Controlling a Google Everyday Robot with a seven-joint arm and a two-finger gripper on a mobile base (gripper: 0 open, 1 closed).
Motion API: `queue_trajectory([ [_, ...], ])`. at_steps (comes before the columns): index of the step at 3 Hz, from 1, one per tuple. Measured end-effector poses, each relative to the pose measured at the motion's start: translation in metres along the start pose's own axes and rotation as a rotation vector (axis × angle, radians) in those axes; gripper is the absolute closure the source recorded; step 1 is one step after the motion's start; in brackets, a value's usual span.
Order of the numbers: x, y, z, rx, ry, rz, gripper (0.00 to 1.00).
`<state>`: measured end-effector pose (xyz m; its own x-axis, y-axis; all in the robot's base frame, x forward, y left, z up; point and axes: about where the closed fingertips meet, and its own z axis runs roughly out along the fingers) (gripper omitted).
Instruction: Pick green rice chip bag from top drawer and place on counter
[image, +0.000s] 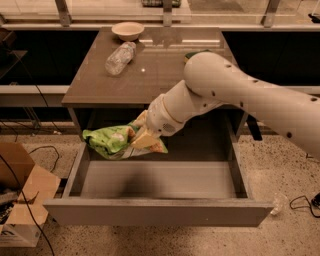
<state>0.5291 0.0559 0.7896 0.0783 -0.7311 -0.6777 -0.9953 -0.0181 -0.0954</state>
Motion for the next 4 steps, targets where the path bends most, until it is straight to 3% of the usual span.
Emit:
queue_trajectory([
  [1, -0.01, -0.016, -0.063, 0.061, 0.016, 0.002, 1.0],
  [2, -0.03, -0.036, -0.12, 0.138, 0.081, 0.002, 1.0],
  [3, -0.086, -0.063, -0.141, 0.224, 0.191, 0.053, 1.0],
  [4, -0.111, -0.08, -0.12, 0.228, 0.213, 0.139, 1.0],
])
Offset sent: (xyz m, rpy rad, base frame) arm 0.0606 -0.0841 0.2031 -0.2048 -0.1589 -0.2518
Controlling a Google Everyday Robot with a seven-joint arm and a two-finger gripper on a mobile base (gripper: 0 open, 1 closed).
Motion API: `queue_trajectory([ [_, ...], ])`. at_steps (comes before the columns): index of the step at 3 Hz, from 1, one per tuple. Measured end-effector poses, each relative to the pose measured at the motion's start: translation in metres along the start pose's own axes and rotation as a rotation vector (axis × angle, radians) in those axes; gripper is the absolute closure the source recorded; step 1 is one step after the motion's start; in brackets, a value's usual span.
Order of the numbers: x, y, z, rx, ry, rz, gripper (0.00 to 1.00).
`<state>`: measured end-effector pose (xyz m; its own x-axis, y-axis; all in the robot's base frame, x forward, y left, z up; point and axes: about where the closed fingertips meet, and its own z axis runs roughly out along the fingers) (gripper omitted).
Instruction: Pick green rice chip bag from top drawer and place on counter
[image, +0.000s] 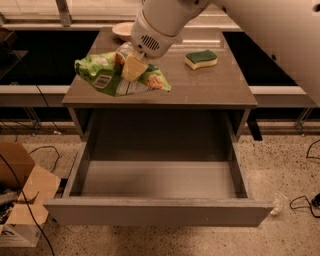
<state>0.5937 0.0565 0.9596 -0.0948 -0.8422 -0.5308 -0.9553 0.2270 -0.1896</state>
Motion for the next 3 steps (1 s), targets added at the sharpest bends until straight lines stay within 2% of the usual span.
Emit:
queue_trajectory([
  [1, -0.003, -0.005, 0.006, 0.004, 0.002, -0.004, 1.0],
  [2, -0.001, -0.029, 0.026, 0.024, 0.024, -0.006, 1.0],
  [3, 0.008, -0.065, 0.048, 0.037, 0.047, 0.0, 1.0],
])
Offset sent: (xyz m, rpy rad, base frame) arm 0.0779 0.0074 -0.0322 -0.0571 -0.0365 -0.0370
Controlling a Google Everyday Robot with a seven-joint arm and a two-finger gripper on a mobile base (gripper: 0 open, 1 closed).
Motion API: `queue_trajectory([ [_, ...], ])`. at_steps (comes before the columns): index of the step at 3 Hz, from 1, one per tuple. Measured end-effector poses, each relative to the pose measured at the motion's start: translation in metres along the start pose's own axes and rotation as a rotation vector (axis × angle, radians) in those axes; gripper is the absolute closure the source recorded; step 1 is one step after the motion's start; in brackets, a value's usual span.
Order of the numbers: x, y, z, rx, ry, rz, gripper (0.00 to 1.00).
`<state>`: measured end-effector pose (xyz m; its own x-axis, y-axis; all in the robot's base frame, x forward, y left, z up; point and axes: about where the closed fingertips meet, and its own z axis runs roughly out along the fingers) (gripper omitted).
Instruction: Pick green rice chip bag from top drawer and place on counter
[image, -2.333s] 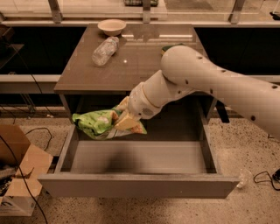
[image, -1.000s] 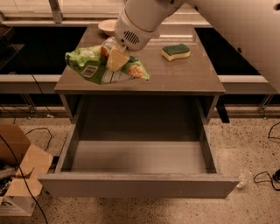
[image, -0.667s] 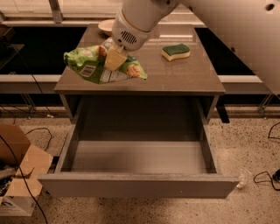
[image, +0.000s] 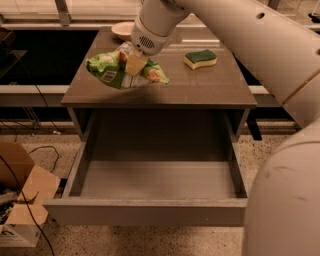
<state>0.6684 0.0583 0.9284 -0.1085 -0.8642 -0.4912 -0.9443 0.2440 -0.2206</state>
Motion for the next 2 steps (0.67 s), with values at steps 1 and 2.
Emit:
queue_trajectory([
  [1, 0.015, -0.042, 0.026, 0.002, 0.016, 0.018, 0.82],
  [2, 0.014, -0.058, 0.028, 0.018, 0.002, 0.028, 0.58],
])
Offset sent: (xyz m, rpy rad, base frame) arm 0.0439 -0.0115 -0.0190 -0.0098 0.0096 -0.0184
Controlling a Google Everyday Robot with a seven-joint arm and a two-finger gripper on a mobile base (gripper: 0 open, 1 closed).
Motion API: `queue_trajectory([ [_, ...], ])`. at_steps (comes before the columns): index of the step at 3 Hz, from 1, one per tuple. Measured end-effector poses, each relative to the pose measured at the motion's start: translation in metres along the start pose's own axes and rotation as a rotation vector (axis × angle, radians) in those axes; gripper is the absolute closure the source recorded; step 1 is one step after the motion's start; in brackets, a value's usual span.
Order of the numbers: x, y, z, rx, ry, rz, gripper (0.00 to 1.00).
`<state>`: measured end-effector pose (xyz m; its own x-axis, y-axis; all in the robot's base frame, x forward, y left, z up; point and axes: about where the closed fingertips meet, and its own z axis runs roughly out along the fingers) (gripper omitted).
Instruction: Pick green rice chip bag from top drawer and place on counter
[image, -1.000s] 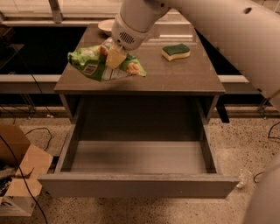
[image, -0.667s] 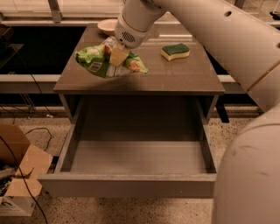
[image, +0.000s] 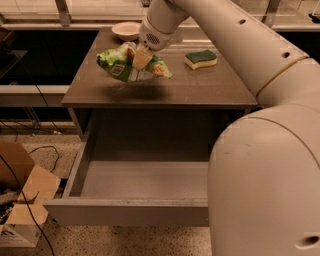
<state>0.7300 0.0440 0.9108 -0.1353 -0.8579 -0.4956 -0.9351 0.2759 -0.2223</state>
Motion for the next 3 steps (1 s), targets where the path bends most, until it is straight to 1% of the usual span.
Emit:
queue_trajectory([
  [1, 0.0003, 0.0011, 0.005, -0.006, 0.003, 0.0, 0.27],
  [2, 0.0003, 0.0019, 0.008, -0.01, 0.004, -0.001, 0.04],
  [3, 0.0001, 0.0024, 0.0097, -0.013, 0.005, -0.002, 0.0],
])
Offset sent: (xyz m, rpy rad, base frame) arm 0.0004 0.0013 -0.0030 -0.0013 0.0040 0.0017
